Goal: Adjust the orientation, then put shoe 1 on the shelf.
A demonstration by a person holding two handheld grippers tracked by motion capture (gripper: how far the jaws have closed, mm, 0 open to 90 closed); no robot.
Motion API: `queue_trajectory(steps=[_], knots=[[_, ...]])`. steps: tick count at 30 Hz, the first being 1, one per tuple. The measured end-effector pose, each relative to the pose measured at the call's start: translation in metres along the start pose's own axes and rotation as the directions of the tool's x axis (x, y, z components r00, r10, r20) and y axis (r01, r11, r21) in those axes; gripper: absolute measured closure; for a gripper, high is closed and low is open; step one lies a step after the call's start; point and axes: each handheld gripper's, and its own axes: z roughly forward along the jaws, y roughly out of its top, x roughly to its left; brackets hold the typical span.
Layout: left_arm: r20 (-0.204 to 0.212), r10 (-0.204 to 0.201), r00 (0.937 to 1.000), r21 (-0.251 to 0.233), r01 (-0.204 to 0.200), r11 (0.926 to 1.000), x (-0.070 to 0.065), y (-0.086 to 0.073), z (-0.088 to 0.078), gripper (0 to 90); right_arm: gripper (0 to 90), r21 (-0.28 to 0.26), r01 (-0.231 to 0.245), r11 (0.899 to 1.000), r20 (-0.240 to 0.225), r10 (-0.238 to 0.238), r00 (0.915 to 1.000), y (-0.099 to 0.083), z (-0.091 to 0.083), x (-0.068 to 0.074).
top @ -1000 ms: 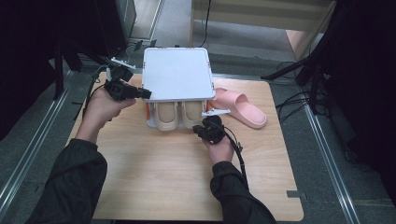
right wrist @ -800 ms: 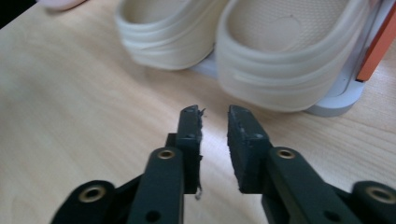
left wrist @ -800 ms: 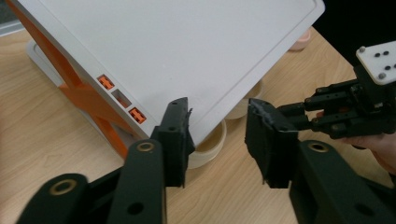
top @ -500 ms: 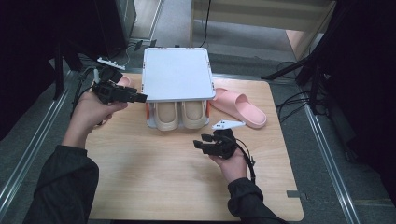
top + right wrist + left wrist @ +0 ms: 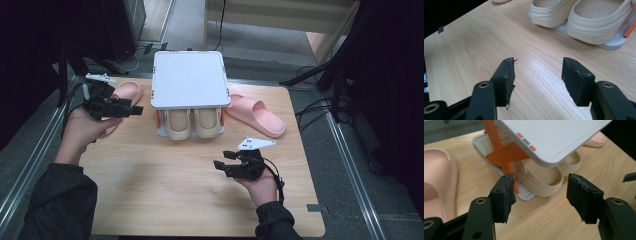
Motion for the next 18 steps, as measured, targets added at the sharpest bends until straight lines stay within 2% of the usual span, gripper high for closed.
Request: queue_trajectory(steps=[3, 6, 8, 11, 18], knots=[[-0.024, -0.012, 0.9996, -0.004, 0.012, 0.9999, 0.013, -0.011, 0.002, 38.8, 44.9, 0.008, -0.018, 1.0, -0.01, 0.018, 0.9998, 0.002, 0.003, -0.002], [-0.024, -0.024, 0.9994, 0.0, 0.024, 0.9997, 0.021, -0.016, 0.004, 40.0, 45.3, 0.027, -0.038, 0.999, -0.006, 0.038, 0.9992, 0.002, 0.005, -0.003], [-0.027, -0.034, 0.9991, -0.003, 0.034, 0.9994, 0.031, -0.023, 0.006, 44.9, 45.4, 0.034, -0.043, 0.998, -0.011, 0.043, 0.999, 0.001, 0.007, -0.002], [-0.035, -0.042, 0.9985, 0.001, 0.042, 0.9991, 0.037, -0.026, 0.009, 47.9, 45.7, 0.03, -0.048, 0.998, -0.013, 0.048, 0.9988, 0.0, 0.006, -0.002], [-0.066, -0.057, 0.9962, 0.023, 0.059, 0.998, 0.054, -0.035, 0.021, 45.5, 46.1, 0.025, -0.05, 0.998, -0.012, 0.05, 0.9987, -0.001, 0.003, -0.001]])
